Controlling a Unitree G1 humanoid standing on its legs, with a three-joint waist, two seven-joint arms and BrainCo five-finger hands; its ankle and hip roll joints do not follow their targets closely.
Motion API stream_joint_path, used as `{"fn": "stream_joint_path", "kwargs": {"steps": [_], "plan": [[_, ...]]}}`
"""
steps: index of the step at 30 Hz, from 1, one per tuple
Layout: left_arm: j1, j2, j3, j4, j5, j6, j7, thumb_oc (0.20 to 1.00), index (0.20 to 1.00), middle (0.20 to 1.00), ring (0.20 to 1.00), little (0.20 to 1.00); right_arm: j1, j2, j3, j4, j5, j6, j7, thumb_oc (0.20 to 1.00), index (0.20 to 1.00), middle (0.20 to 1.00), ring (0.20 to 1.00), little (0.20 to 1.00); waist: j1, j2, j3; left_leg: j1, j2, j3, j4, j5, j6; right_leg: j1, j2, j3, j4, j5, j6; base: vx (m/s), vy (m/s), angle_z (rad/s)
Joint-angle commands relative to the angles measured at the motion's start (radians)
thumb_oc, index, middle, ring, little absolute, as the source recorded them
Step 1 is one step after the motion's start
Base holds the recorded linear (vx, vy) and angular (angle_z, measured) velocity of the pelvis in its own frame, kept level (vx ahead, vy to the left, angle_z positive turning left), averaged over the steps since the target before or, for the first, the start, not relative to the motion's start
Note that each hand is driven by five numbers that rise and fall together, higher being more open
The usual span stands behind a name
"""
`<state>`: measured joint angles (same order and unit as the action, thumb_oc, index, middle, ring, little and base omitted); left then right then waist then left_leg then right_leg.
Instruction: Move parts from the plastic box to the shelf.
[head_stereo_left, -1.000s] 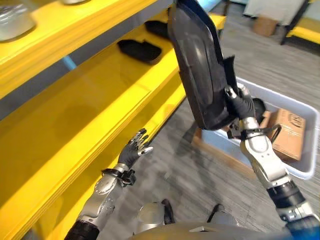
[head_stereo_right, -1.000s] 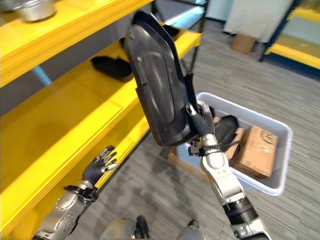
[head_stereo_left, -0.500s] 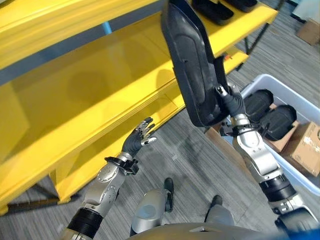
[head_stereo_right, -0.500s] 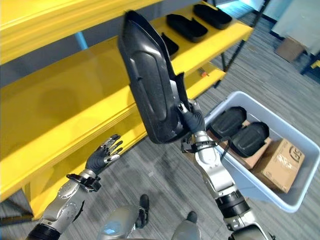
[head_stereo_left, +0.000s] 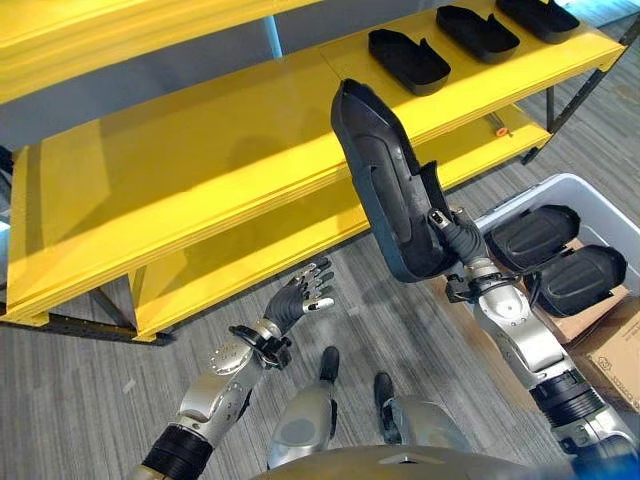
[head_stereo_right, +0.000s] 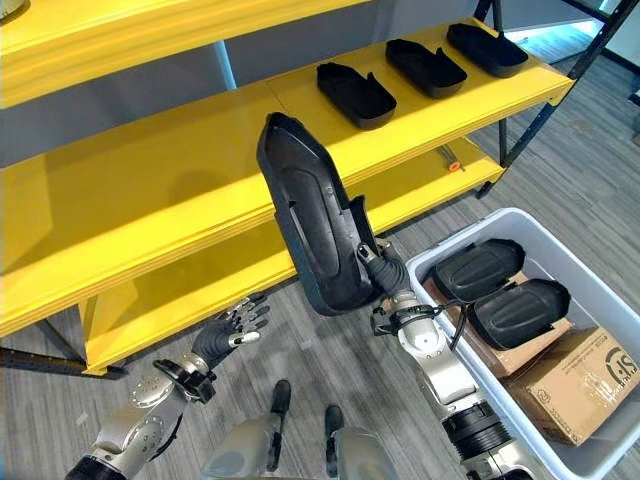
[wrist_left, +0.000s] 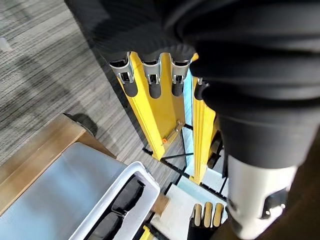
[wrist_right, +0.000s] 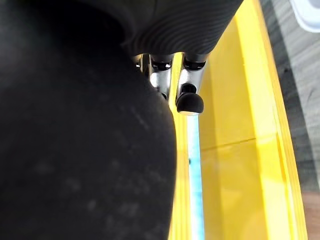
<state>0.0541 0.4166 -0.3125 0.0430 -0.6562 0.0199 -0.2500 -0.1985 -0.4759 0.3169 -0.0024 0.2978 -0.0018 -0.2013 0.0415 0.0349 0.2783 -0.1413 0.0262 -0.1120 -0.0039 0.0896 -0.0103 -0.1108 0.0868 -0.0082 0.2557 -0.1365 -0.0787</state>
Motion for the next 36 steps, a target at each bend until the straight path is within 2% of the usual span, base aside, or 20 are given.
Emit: {"fn": "stream_joint_path", "kwargs": {"steps": [1, 3, 9, 11, 12, 13, 19, 21, 24, 26, 28, 29, 30, 31, 32, 33, 34, 35, 36], "plan": [[-0.047, -0.009, 0.033, -0.018, 0.021, -0.003, -0.08, 1.0, 1.0, 1.0, 1.0, 1.0, -0.062, -0.006, -0.07, -0.096, -0.04, -0.063, -0.028, 0.2, 0.2, 0.2, 0.2, 0.2, -0.042, -0.044, -0.024, 0.059, -0.041, 0.207, 0.103, -0.119, 0.032, 0.049, -0.048, -0.078, -0.084, 0.054, 0.087, -0.02, -0.053, 1.22], [-0.057, -0.018, 0.025, -0.01, 0.033, -0.005, -0.082, 1.0, 1.0, 1.0, 1.0, 1.0, -0.053, -0.014, -0.086, -0.098, -0.047, -0.047, -0.024, 0.2, 0.2, 0.2, 0.2, 0.2, -0.057, -0.044, -0.024, 0.06, 0.003, 0.255, 0.12, -0.114, 0.012, 0.051, -0.071, -0.117, -0.063, 0.042, 0.084, -0.01, 0.049, 1.67], [-0.064, -0.033, 0.024, -0.018, 0.039, -0.007, -0.052, 1.0, 1.0, 1.0, 1.0, 1.0, -0.073, -0.035, -0.1, -0.061, -0.036, -0.027, 0.032, 0.2, 0.2, 0.2, 0.2, 0.2, -0.064, -0.046, -0.036, 0.1, 0.102, 0.275, 0.12, -0.089, -0.03, 0.07, -0.134, -0.176, -0.025, 0.016, 0.078, 0.06, 0.169, 0.47], [-0.064, -0.024, 0.02, -0.006, 0.046, -0.025, -0.045, 1.0, 1.0, 1.0, 1.0, 1.0, -0.077, -0.048, -0.113, -0.051, -0.012, -0.027, 0.048, 0.2, 0.2, 0.2, 0.2, 0.2, -0.071, -0.044, -0.045, 0.123, 0.136, 0.329, 0.119, -0.091, -0.035, 0.079, -0.162, -0.218, -0.006, 0.001, 0.079, 0.24, 0.365, 0.46], [-0.071, -0.025, 0.007, 0.015, 0.064, -0.043, -0.05, 1.0, 1.0, 1.0, 1.0, 1.0, -0.045, -0.055, -0.136, -0.077, -0.004, -0.051, 0.015, 0.2, 0.2, 0.2, 0.2, 0.2, -0.091, -0.035, -0.053, 0.146, 0.135, 0.443, 0.11, -0.11, -0.033, 0.105, -0.188, -0.281, 0.026, -0.033, 0.091, 0.39, 0.577, 1.84], [-0.072, -0.023, 0.002, 0.017, 0.08, -0.063, -0.033, 1.0, 1.0, 1.0, 1.0, 1.0, -0.036, -0.051, -0.142, -0.095, 0.002, -0.064, -0.003, 0.2, 0.2, 0.2, 0.2, 0.2, -0.088, -0.033, -0.048, 0.14, 0.128, 0.459, 0.13, -0.121, -0.022, 0.106, -0.201, -0.298, 0.058, -0.046, 0.091, 0.39, 0.569, 1.97], [-0.038, -0.006, 0.03, 0.006, 0.096, -0.091, 0.006, 1.0, 1.0, 1.0, 1.0, 1.0, -0.058, -0.019, -0.146, -0.089, 0.01, -0.056, -0.009, 0.2, 0.2, 0.2, 0.2, 0.2, -0.046, -0.046, -0.047, 0.16, 0.081, 0.442, 0.15, -0.175, 0.02, 0.119, -0.23, -0.304, 0.058, -0.027, 0.124, 0.2, 0.299, 0.52], [-0.014, 0.005, 0.055, -0.015, 0.095, -0.092, -0.016, 1.0, 1.0, 1.0, 1.0, 1.0, -0.061, -0.014, -0.148, -0.077, 0.008, -0.061, -0.02, 0.2, 0.2, 0.2, 0.2, 0.2, -0.023, -0.057, -0.048, 0.165, 0.069, 0.441, 0.169, -0.198, 0.032, 0.128, -0.251, -0.304, 0.051, -0.014, 0.141, 0.16, 0.304, 0.18], [-0.009, 0.012, 0.067, -0.025, 0.088, -0.085, -0.036, 1.0, 1.0, 1.0, 1.0, 1.0, -0.06, -0.009, -0.156, -0.062, 0.035, -0.042, -0.022, 0.2, 0.2, 0.2, 0.2, 0.2, -0.006, -0.07, -0.05, 0.15, 0.058, 0.437, 0.2, -0.223, 0.051, 0.141, -0.268, -0.303, 0.065, -0.018, 0.15, 0.08, 0.225, 0.13], [-0.009, 0.012, 0.064, -0.022, 0.085, -0.092, -0.036, 1.0, 1.0, 1.0, 1.0, 1.0, -0.049, 0.008, -0.168, -0.033, 0.057, -0.051, -0.021, 0.2, 0.2, 0.2, 0.2, 0.2, 0.0, -0.08, -0.04, 0.156, 0.039, 0.43, 0.209, -0.254, 0.086, 0.083, -0.316, -0.283, 0.217, 0.086, 0.178, 0.07, 0.267, 0.12], [-0.012, 0.013, 0.061, -0.021, 0.08, -0.092, -0.039, 1.0, 1.0, 1.0, 1.0, 1.0, -0.045, 0.014, -0.173, -0.009, 0.061, -0.06, -0.019, 0.2, 0.2, 0.2, 0.2, 0.2, -0.004, -0.083, -0.037, 0.166, 0.034, 0.418, 0.201, -0.258, 0.092, 0.059, -0.318, -0.258, 0.241, 0.114, 0.187, 0.06, 0.076, 0.14], [-0.015, 0.018, 0.054, -0.019, 0.085, -0.092, -0.037, 1.0, 1.0, 1.0, 1.0, 1.0, -0.048, 0.015, -0.18, 0.012, 0.077, -0.057, -0.013, 0.2, 0.2, 0.2, 0.2, 0.2, -0.009, -0.085, -0.035, 0.173, 0.039, 0.42, 0.176, -0.232, 0.092, 0.038, -0.309, -0.252, 0.199, 0.155, 0.178, 0.09, -0.127, 0.08], [-0.019, 0.021, 0.05, -0.017, 0.074, -0.086, -0.034, 1.0, 1.0, 1.0, 1.0, 1.0, -0.057, 0.009, -0.186, 0.027, 0.085, -0.047, -0.013, 0.2, 0.2, 0.2, 0.2, 0.2, -0.015, -0.097, -0.033, 0.192, 0.04, 0.411, 0.155, -0.231, 0.078, 0.024, -0.311, -0.24, 0.077, 0.188, 0.193, 0.16, -0.318, 0.0], [-0.025, 0.024, 0.047, -0.017, 0.071, -0.079, -0.026, 1.0, 1.0, 1.0, 1.0, 1.0, -0.072, 0.006, -0.185, 0.035, 0.086, -0.032, -0.015, 0.2, 0.2, 0.2, 0.2, 0.2, -0.022, -0.111, -0.027, 0.215, 0.04, 0.407, 0.14, -0.238, 0.064, 0.004, -0.328, -0.233, -0.062, 0.275, 0.227, 0.19, -0.366, -0.08], [-0.027, 0.027, 0.044, -0.015, 0.074, -0.081, -0.027, 1.0, 1.0, 1.0, 1.0, 1.0, -0.08, 0.005, -0.186, 0.044, 0.089, -0.032, -0.015, 0.2, 0.2, 0.2, 0.2, 0.2, -0.025, -0.117, -0.023, 0.223, 0.038, 0.407, 0.139, -0.246, 0.061, -0.008, -0.337, -0.226, -0.101, 0.314, 0.243, 0.23, -0.514, 0.12], [-0.027, 0.036, 0.018, -0.014, 0.084, -0.092, -0.021, 1.0, 1.0, 1.0, 1.0, 1.0, -0.101, 0.0, -0.203, 0.061, 0.087, -0.024, -0.015, 0.2, 0.2, 0.2, 0.2, 0.2, -0.039, -0.132, -0.016, 0.239, 0.037, 0.384, 0.136, -0.27, 0.056, -0.057, -0.363, -0.16, -0.18, 0.397, 0.274, 0.16, -0.467, 0.33], [-0.023, 0.036, 0.005, -0.013, 0.08, -0.108, -0.016, 1.0, 1.0, 1.0, 1.0, 1.0, -0.101, -0.007, -0.215, 0.062, 0.096, -0.018, -0.019, 0.2, 0.2, 0.2, 0.2, 0.2, -0.046, -0.131, -0.014, 0.243, 0.043, 0.369, 0.138, -0.283, 0.053, -0.066, -0.359, -0.128, -0.196, 0.394, 0.281, 0.16, -0.533, 0.74], [-0.021, 0.032, -0.001, -0.022, 0.065, -0.103, -0.016, 1.0, 1.0, 1.0, 1.0, 1.0, -0.096, -0.024, -0.236, 0.058, 0.102, -0.005, -0.019, 0.2, 0.2, 0.2, 0.2, 0.2, -0.055, -0.131, -0.014, 0.236, 0.049, 0.354, 0.153, -0.291, 0.046, -0.054, -0.349, -0.112, -0.201, 0.362, 0.283, 0.07, -0.514, 0.97], [-0.007, 0.031, 0.002, -0.025, 0.076, -0.1, 0.0, 1.0, 1.0, 1.0, 1.0, 1.0, -0.1, -0.031, -0.258, 0.066, 0.103, 0.021, -0.019, 0.2, 0.2, 0.2, 0.2, 0.2, -0.053, -0.125, -0.017, 0.235, 0.077, 0.355, 0.161, -0.277, 0.025, -0.041, -0.338, -0.14, -0.172, 0.311, 0.271, 0.04, -0.391, 0.95]]}}
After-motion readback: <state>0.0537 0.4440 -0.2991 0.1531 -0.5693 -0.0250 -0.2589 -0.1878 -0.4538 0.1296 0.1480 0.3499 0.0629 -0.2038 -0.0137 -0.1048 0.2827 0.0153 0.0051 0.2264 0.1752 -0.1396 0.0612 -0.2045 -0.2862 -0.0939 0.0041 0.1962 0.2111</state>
